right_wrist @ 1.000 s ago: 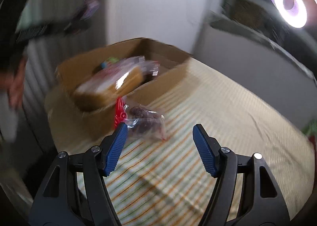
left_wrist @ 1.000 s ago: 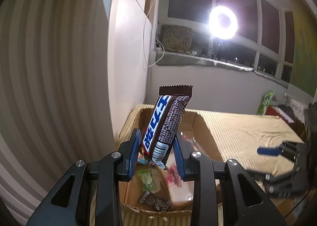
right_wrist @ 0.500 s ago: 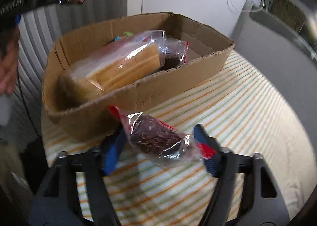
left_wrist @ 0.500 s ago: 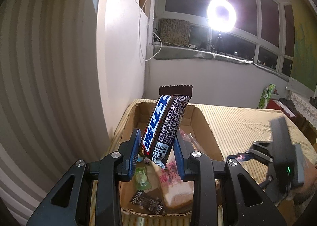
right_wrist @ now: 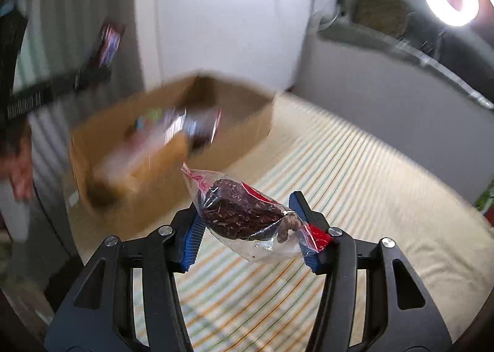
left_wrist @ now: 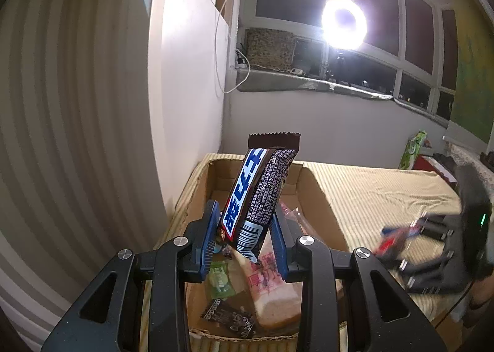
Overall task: Organize snacks
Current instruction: 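Lower the Snickers bar into the box and open the left tool while the right tool drops the packet in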
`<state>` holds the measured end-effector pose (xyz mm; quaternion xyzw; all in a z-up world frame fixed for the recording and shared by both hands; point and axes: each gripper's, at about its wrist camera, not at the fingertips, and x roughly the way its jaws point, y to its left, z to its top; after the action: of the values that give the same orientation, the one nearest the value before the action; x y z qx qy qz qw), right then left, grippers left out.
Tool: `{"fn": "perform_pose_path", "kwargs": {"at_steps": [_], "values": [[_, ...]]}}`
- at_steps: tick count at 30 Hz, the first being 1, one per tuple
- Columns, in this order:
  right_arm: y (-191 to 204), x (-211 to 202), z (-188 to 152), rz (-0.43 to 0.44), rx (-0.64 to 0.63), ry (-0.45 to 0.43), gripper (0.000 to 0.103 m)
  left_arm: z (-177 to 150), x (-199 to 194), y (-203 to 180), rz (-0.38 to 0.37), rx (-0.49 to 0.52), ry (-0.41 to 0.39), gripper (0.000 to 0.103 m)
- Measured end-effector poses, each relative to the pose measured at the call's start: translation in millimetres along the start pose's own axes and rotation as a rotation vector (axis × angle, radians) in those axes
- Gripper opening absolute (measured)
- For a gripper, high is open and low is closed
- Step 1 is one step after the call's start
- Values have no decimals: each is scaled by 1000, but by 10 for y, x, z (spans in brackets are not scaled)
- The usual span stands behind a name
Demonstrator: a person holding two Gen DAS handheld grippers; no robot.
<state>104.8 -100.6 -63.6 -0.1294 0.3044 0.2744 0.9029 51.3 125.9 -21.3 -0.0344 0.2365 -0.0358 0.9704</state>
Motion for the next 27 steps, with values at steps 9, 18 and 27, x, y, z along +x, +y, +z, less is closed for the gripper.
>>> {"fn": "perform_pose_path", "kwargs": {"at_steps": [9,18,27], "values": [[250,-265,740,13,-33,-127,56,343,-249,157,-6,3,-100,30],[582,670,957,106,-42,-20,66,-66,72,282,-7,-20,47,32],[538,221,754,-26,69,-201,103,-131,-63,399,71,-62,17,81]]}}
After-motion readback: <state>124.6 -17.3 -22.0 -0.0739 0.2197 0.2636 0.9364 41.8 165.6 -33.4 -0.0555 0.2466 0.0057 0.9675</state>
